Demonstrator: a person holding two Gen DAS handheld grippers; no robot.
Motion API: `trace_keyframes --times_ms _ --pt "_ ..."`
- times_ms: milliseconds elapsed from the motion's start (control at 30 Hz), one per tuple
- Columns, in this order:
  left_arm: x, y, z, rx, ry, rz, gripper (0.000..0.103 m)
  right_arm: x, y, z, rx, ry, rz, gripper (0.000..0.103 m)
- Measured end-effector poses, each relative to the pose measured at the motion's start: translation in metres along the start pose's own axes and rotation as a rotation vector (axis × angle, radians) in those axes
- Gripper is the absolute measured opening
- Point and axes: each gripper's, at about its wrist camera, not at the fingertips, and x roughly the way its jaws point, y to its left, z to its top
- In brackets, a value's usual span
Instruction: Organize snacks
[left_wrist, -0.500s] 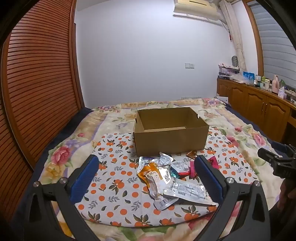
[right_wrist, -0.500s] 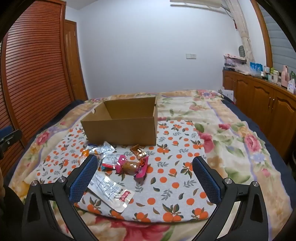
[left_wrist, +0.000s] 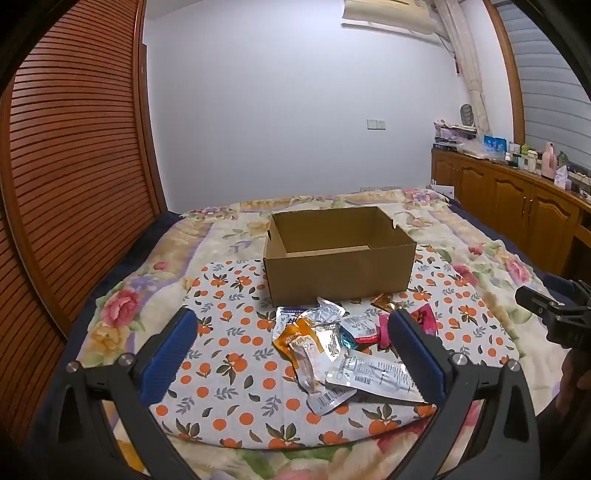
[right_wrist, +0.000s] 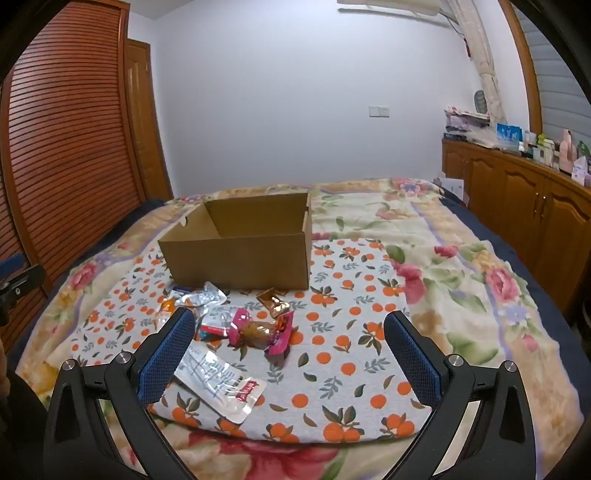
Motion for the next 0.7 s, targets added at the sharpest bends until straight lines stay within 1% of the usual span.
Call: trace_keyframes --times_ms 300,700 --pt "0.0002 -0.0012 -0.0014 0.002 0.000 0.001 0.103 -0.0003 0.0041 -0.0004 0.001 0.000 -0.003 0.103" --pt "0.0005 -0.0012 -0.0010 0.003 0.002 0.002 0.103 -0.0013 -0.0056 0.0014 -0.003 -0.009 -0.004 0.103"
